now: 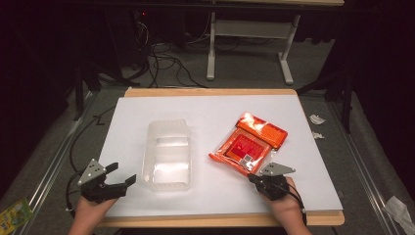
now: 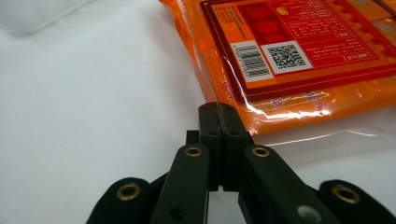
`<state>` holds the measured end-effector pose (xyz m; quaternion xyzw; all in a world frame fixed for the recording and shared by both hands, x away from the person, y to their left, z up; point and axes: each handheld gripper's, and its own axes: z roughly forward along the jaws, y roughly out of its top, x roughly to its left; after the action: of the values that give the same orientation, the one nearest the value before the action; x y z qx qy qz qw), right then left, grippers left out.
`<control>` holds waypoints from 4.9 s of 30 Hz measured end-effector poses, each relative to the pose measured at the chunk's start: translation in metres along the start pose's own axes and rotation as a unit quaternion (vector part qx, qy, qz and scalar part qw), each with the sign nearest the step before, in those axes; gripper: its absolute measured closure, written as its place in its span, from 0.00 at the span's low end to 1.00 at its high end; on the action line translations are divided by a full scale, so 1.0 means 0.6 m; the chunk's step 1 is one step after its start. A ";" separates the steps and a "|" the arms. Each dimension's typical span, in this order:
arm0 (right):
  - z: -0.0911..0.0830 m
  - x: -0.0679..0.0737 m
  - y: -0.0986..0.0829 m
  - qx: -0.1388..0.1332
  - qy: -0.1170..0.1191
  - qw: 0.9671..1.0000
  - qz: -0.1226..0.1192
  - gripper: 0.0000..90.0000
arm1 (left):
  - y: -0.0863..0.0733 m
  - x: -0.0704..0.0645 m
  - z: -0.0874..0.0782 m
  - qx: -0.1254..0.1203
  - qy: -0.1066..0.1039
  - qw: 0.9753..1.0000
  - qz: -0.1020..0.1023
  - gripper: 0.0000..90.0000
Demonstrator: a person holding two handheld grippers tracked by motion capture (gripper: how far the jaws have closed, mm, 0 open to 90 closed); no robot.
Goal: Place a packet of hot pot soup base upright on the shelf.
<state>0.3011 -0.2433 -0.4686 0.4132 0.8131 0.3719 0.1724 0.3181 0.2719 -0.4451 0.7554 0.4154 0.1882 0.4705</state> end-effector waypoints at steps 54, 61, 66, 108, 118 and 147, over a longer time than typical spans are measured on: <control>-0.016 -0.229 -0.034 -0.083 -0.073 0.942 0.316 0.37 | -0.003 0.005 0.004 0.004 0.007 1.000 -0.006 0.17; -0.015 -0.227 -0.036 -0.090 -0.034 0.942 0.321 0.51 | -0.002 0.004 0.002 0.001 0.008 1.000 -0.006 0.17; -0.016 -0.218 -0.033 -0.109 -0.014 0.942 0.317 0.58 | -0.002 0.005 0.001 0.000 0.008 1.000 -0.007 0.17; -0.132 -0.096 0.075 -0.239 -0.050 0.960 0.140 1.00 | 0.005 0.000 -0.007 -0.019 0.012 1.000 -0.004 0.17; -0.167 -0.062 0.113 -0.287 -0.043 0.951 0.107 1.00 | 0.006 -0.002 -0.009 -0.026 0.014 1.000 -0.007 0.17; -0.224 0.042 0.168 -0.363 0.040 0.931 -0.010 1.00 | 0.035 -0.049 -0.017 -0.066 -0.012 0.998 0.010 0.17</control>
<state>0.2618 -0.2472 -0.3034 0.2989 0.6334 0.6558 0.2817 0.3036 0.2493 -0.4187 0.7293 0.3887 0.2111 0.5219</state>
